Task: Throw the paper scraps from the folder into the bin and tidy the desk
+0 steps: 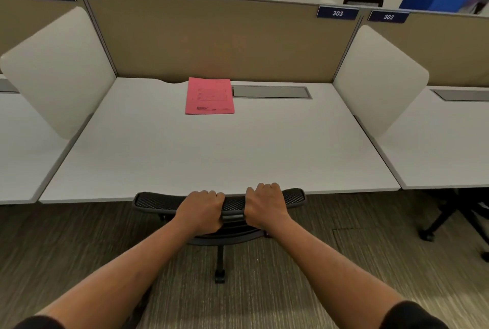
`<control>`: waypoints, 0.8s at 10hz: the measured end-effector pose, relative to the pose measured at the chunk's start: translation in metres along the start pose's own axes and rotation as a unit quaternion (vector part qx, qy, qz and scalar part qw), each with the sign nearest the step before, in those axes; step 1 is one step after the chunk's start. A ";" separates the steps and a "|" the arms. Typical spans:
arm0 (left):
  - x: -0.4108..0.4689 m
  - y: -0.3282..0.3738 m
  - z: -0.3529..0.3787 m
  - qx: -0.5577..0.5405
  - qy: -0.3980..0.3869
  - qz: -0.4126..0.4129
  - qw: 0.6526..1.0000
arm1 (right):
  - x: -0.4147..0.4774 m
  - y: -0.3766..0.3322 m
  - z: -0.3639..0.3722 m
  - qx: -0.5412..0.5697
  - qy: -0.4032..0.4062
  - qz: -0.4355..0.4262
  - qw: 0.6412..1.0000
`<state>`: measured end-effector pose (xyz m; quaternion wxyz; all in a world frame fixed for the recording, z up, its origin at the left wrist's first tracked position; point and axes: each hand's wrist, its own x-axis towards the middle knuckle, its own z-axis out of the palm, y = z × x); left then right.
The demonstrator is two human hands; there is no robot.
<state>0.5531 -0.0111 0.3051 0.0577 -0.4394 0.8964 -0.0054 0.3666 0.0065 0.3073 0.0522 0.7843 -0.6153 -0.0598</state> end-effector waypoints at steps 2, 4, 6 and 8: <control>0.004 0.000 0.010 -0.013 0.013 -0.002 1.000 | 0.000 0.002 0.009 0.005 0.001 0.000 1.000; 0.003 0.003 0.014 0.005 0.029 -0.036 0.999 | -0.001 0.003 0.009 0.044 -0.012 -0.006 0.999; -0.012 -0.007 -0.010 0.001 0.002 -0.072 0.997 | 0.004 0.011 -0.014 0.107 -0.105 -0.018 0.989; -0.017 -0.032 -0.060 0.070 0.075 -0.110 0.989 | -0.005 0.031 -0.041 0.111 -0.009 0.049 0.993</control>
